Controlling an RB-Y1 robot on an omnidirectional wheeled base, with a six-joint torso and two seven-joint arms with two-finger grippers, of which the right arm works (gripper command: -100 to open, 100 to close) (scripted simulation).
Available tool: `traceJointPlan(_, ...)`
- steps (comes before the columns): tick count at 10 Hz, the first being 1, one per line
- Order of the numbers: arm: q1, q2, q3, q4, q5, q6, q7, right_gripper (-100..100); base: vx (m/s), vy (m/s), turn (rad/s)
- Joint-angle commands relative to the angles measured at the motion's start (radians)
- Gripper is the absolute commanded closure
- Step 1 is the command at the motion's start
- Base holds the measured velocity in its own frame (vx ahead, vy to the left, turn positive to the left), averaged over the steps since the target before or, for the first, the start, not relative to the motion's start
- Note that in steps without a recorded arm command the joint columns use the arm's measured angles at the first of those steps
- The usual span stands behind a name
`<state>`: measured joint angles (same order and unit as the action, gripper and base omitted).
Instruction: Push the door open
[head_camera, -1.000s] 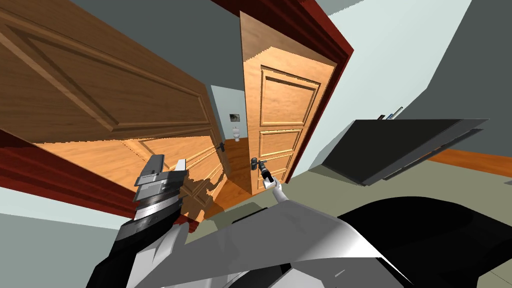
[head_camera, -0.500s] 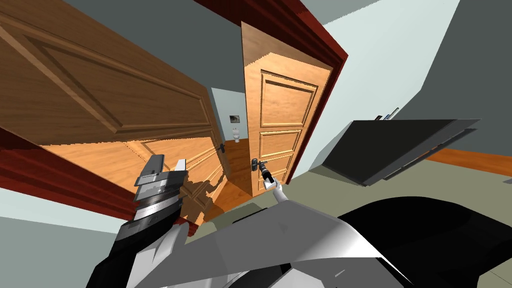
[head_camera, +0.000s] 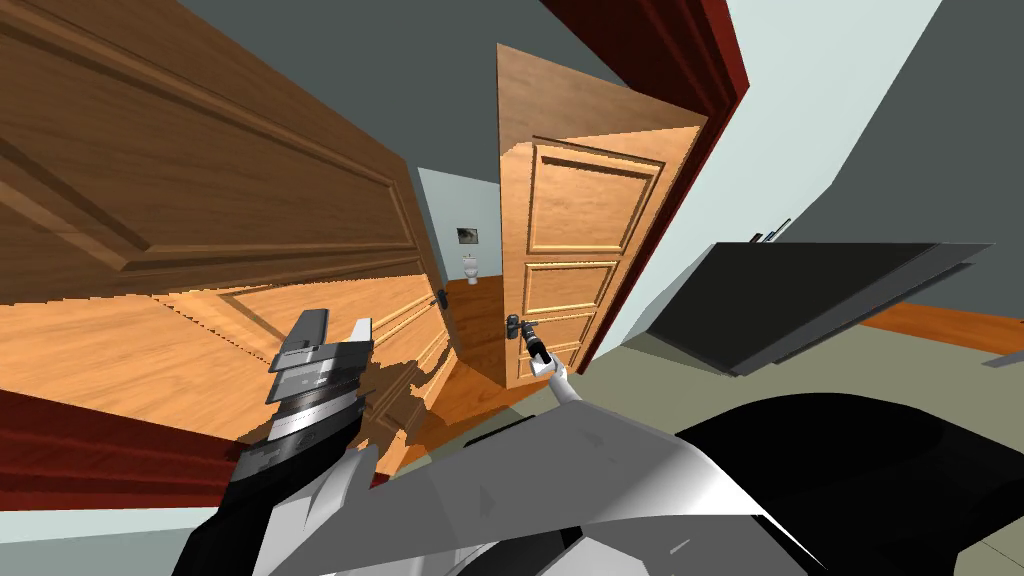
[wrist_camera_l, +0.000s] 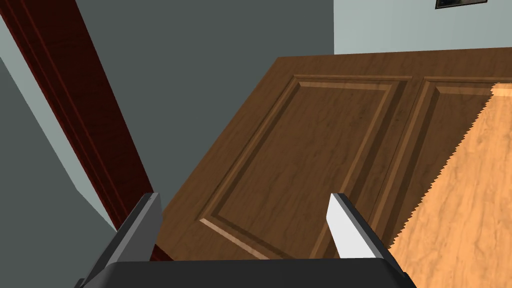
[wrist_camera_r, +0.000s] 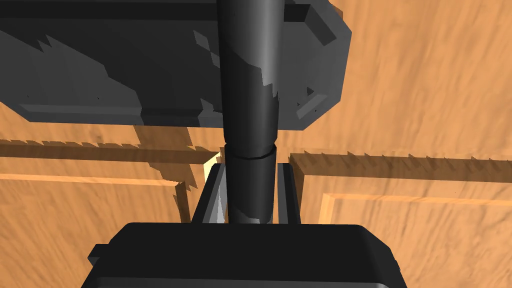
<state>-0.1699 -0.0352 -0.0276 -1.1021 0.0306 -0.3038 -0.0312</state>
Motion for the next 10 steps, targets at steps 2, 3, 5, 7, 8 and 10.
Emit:
traceJointPlan(2, -0.008, -0.011, -0.035, 0.009, -0.003, -0.010, 0.011, 100, 0.142, 0.077, -0.053)
traceJointPlan(3, -0.010, -0.015, -0.050, 0.010, -0.005, -0.009, 0.015, 100, 0.124, 0.076, -0.071)
traceJointPlan(5, -0.012, -0.020, -0.072, 0.011, -0.008, -0.009, 0.021, 100, 0.127, 0.082, -0.080)
traceJointPlan(7, -0.014, -0.023, -0.096, 0.013, -0.012, -0.009, 0.028, 100, 0.126, 0.085, -0.051)
traceJointPlan(8, -0.015, -0.023, -0.104, 0.014, -0.013, -0.009, 0.030, 100, 0.128, 0.086, -0.093)
traceJointPlan(10, -0.017, -0.024, -0.128, 0.015, -0.016, -0.008, 0.036, 100, 0.154, 0.113, -0.115)
